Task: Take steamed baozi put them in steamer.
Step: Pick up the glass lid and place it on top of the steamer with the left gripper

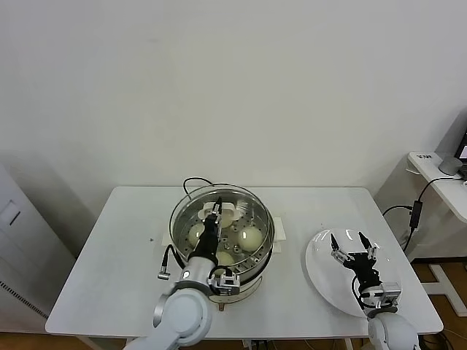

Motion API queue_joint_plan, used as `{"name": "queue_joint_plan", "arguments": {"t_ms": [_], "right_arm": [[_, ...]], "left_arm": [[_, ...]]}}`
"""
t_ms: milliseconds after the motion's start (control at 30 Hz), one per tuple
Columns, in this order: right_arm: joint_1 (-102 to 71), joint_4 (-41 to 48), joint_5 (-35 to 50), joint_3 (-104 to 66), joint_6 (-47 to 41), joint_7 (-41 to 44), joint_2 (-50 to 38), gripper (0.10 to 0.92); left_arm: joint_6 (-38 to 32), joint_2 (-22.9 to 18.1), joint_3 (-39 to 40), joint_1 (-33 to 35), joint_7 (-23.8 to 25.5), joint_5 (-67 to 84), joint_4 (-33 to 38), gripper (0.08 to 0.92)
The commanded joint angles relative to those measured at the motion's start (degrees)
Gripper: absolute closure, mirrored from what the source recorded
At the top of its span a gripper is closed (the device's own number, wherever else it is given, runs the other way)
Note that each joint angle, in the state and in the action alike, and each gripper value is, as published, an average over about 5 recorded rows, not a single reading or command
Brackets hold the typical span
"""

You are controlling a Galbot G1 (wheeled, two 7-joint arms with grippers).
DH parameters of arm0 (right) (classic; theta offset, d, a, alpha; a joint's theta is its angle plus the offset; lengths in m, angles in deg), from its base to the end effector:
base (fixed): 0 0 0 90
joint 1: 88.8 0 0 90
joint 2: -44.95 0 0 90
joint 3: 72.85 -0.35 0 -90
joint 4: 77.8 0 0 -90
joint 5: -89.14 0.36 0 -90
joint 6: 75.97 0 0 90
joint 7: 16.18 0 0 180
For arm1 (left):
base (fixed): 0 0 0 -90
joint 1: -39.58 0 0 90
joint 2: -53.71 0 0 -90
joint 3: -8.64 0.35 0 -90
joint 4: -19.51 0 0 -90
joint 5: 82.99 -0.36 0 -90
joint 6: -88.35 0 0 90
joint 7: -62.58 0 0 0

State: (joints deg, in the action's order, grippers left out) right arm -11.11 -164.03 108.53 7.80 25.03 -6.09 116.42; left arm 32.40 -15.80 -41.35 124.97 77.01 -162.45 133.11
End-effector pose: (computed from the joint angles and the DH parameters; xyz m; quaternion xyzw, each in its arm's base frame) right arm 0.2747 -0.1741 -0.4036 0.0000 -0.9998 0.0063 0.0165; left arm 0.2733 -0.1266 -0.2459 0.0568 0.7068 0.7017 0.0697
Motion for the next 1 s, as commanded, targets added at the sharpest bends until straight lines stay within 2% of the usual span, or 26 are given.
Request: {"name": "queue_joint_plan", "arguments": {"t_ms": [33, 800, 1000], "right_arm": [[0.1, 0.2, 0.0, 0.0, 0.0, 0.1, 0.2, 0.203], [-0.3, 0.0, 0.1, -0.5, 0.2, 0.3, 0.3, 0.203], [-0.6, -0.3, 0.2, -0.6, 0.3, 0.4, 0.4, 0.203]], "left_arm": [[-0.6, -0.8, 0.7, 0.4, -0.6, -0.4, -0.8, 0.891], [-1.8, -0.7, 0.0, 1.8, -2.1, 0.7, -2.5, 0.891], [-1.7, -0.4, -0.7, 3.2, -3.8, 2.4, -2.2, 0.891]]}}
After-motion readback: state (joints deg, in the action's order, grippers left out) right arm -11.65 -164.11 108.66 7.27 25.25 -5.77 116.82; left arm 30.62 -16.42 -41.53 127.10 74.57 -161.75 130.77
